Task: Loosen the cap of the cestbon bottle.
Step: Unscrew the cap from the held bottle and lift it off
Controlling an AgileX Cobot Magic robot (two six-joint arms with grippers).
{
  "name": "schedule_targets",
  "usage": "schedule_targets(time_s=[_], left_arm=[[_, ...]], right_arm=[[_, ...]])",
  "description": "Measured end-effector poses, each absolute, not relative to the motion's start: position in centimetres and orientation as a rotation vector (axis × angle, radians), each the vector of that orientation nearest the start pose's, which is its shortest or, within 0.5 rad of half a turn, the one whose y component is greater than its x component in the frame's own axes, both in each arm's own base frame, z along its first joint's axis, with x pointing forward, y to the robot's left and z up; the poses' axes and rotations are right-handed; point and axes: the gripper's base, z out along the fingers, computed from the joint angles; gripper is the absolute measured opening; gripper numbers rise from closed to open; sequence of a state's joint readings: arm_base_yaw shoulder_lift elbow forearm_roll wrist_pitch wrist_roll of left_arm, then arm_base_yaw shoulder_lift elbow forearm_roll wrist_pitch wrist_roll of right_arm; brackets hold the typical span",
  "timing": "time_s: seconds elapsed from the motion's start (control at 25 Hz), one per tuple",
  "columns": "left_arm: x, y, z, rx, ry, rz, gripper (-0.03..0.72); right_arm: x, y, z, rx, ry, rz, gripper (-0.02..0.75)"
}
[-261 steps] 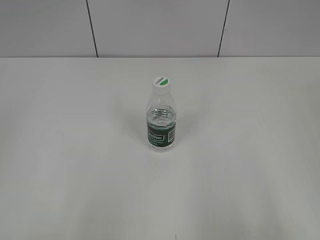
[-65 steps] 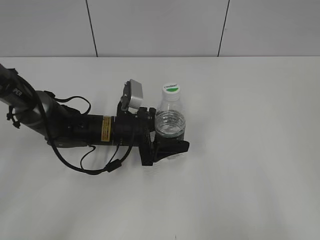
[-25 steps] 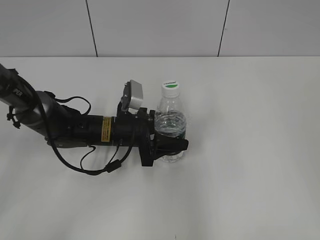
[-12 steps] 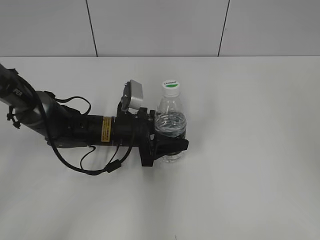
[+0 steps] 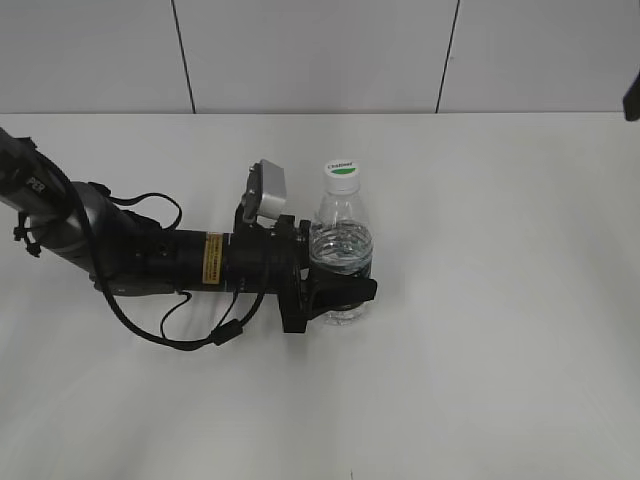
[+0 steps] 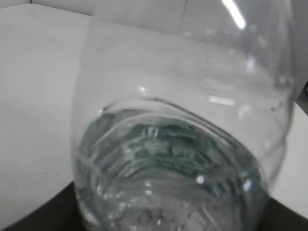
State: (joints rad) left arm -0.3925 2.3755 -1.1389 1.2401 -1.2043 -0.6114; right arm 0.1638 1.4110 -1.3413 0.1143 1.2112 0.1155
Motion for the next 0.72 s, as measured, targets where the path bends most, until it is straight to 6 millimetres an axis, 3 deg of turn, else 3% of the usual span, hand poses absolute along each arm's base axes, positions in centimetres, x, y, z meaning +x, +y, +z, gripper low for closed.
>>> schedule_targets(time_s=[0.12,0.52,0.72], left_arm=[[33.1,-22.4,5.3,1.19,1.547,-1.205,0.419],[33.1,-22.4,5.3,1.191,1.547,-1.205,0.418],[33.1,-22.4,5.2,1.191,1.548,-1.204,0.418]], right_arm=[[28.3,7.6,35.8,-0.056,2.758,0.272,0.473],[31.1,16.1,33.2,-0.137,2.854,0.367,0.473],[31.9,19.1,32.9,-0.159,2.856,0.397,0.473]])
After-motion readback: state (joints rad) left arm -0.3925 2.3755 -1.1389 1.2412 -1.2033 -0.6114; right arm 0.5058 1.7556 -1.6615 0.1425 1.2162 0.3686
